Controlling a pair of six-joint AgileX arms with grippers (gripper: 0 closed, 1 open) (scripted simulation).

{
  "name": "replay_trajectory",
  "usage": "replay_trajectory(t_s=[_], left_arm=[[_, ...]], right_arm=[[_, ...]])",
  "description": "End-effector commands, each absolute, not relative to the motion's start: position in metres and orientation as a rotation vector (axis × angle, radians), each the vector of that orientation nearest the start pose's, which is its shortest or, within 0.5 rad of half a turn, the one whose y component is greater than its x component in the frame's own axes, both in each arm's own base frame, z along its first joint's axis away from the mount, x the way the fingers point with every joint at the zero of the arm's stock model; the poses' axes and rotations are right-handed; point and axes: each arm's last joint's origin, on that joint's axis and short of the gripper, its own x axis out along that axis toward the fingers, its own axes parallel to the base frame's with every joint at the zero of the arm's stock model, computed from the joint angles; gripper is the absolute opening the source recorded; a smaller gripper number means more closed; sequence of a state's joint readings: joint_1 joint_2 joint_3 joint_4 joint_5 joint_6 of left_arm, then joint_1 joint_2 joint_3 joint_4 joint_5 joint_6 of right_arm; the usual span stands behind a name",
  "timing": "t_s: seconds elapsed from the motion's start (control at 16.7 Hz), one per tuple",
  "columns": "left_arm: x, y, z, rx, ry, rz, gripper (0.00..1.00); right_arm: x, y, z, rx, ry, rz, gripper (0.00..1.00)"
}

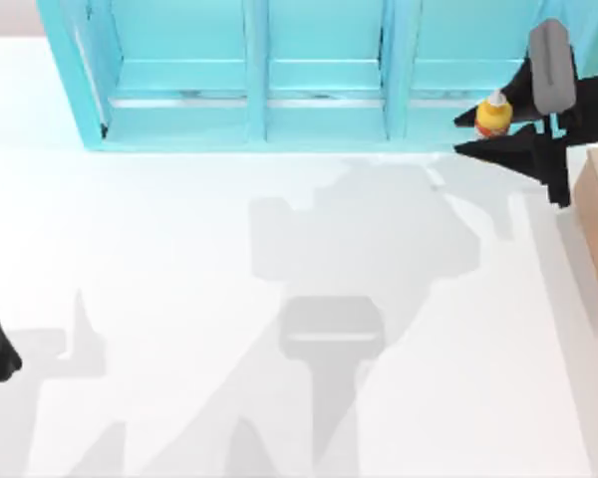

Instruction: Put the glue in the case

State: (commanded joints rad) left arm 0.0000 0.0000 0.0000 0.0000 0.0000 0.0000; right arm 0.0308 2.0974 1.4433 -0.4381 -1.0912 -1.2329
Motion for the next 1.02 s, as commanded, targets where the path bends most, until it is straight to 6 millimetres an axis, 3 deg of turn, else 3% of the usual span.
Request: replay_trajectory(t_s=[0.24,0.42,0.54,0.78,0.9,1.02], left_arm=[[0.106,-0.001,0.160,0.000,0.000,0.000,1.00],[0.106,-0.001,0.160,0.000,0.000,0.000,1.00],[0.106,-0.001,0.160,0.000,0.000,0.000,1.00],[0.106,-0.001,0.160,0.000,0.000,0.000,1.00],[0.106,-0.001,0.160,0.000,0.000,0.000,1.00],[0.106,-0.001,0.160,0.000,0.000,0.000,1.00]], right_arm=[[0.388,-0.074,0.156,-0.521,0.248,1.216,0.00],[0.330,-0.153,0.151,-0.470,0.283,1.070,0.00],[0.285,-0.189,0.147,-0.390,0.295,0.976,0.00],[0.213,-0.217,0.141,-0.196,0.289,0.814,0.00],[0.195,-0.219,0.140,-0.134,0.281,0.770,0.00],[0.192,-0.219,0.140,-0.122,0.279,0.760,0.00]])
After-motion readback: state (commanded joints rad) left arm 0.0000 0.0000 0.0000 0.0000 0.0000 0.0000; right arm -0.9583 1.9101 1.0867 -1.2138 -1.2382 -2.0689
